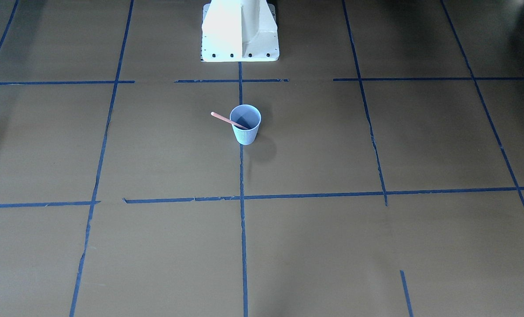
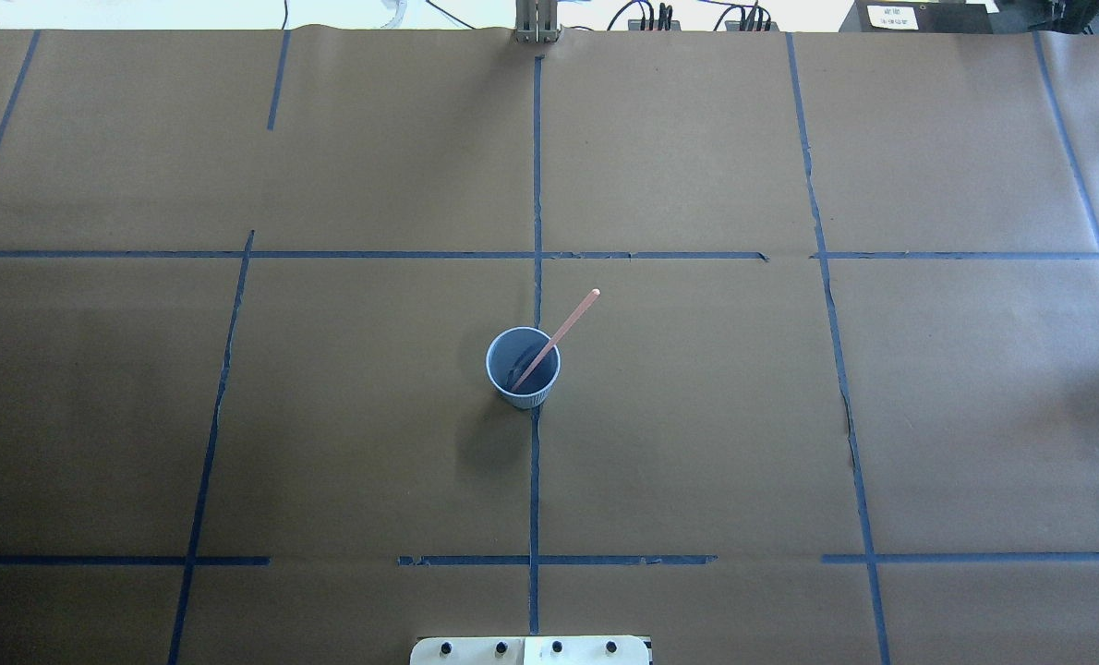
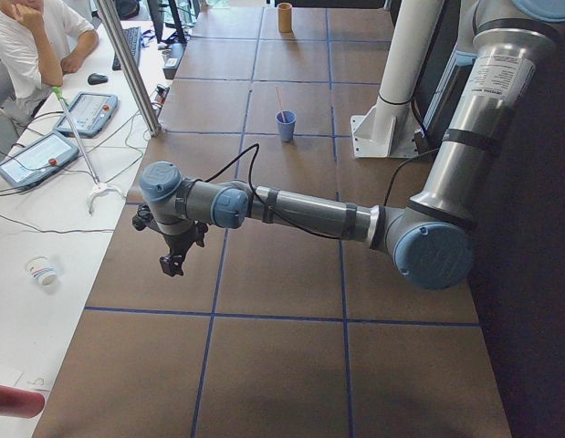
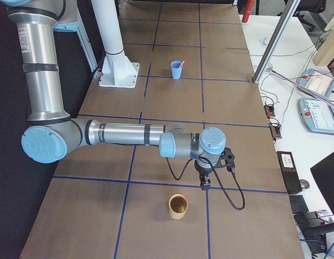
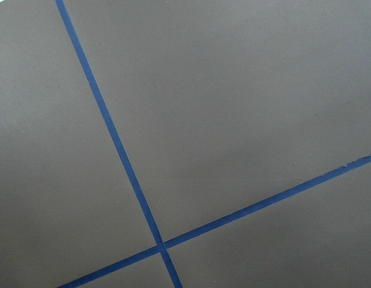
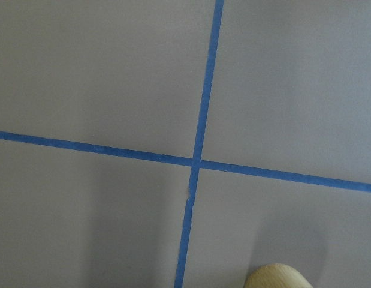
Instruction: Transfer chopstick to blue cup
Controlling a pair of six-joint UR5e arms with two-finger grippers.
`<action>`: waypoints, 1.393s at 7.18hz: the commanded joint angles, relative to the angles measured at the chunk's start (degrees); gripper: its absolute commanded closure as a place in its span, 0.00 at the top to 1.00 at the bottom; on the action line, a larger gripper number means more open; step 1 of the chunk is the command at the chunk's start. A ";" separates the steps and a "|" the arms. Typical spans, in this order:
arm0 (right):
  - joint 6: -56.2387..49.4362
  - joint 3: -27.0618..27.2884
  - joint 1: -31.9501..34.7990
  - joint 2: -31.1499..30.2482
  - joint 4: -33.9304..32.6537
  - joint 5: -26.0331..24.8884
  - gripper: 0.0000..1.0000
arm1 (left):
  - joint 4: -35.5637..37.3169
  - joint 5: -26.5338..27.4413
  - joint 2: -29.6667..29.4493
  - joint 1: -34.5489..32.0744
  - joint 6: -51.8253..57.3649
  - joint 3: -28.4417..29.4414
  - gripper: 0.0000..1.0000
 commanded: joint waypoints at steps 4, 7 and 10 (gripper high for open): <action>0.52 -0.03 -1.00 -0.06 0.54 -0.08 1.00 | -0.27 -0.40 -0.07 0.00 0.34 -0.23 1.00; 0.61 -0.12 -1.18 -0.06 0.54 -0.08 1.00 | -0.27 -0.31 -0.50 0.09 0.17 0.03 1.00; 0.61 -0.30 -1.80 -0.06 0.54 -0.17 1.00 | -0.36 -0.40 -0.59 0.09 0.17 -0.23 1.00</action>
